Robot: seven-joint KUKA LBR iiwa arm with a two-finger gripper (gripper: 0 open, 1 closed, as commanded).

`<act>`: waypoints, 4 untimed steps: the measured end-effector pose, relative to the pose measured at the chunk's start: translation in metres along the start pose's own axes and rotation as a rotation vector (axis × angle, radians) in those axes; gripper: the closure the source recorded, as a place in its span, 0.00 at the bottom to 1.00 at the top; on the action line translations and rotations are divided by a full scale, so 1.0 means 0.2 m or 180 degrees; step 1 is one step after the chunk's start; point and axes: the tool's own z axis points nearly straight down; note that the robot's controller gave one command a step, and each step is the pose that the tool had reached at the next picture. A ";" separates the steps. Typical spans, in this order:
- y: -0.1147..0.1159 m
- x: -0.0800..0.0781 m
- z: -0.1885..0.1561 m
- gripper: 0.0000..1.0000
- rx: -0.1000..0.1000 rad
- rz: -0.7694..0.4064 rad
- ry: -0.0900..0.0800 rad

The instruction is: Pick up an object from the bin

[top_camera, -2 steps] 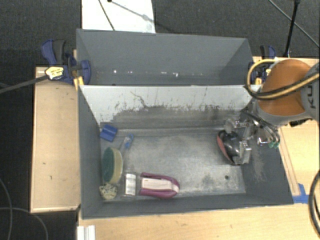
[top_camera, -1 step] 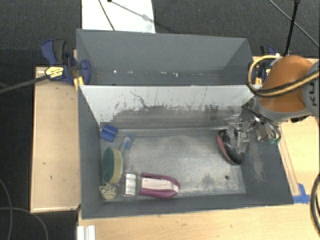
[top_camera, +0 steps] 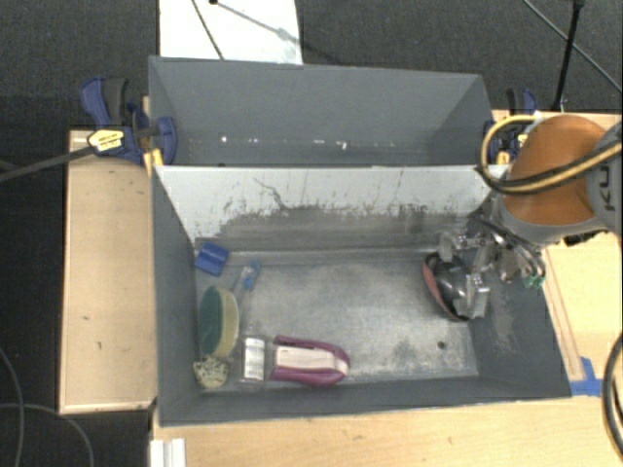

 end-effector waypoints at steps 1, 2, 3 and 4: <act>0.00 -0.04 0.09 0.00 -0.0005 -0.0022 -0.0012; 0.00 -0.05 0.07 1.00 -0.0006 -0.0032 -0.0017; -0.02 0.04 0.01 1.00 -0.0024 0.1502 -0.0076; 0.01 0.14 -0.42 1.00 0.0004 0.1613 -0.0021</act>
Offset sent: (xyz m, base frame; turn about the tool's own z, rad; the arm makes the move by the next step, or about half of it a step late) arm 0.0032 -0.0010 -0.0264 -0.0112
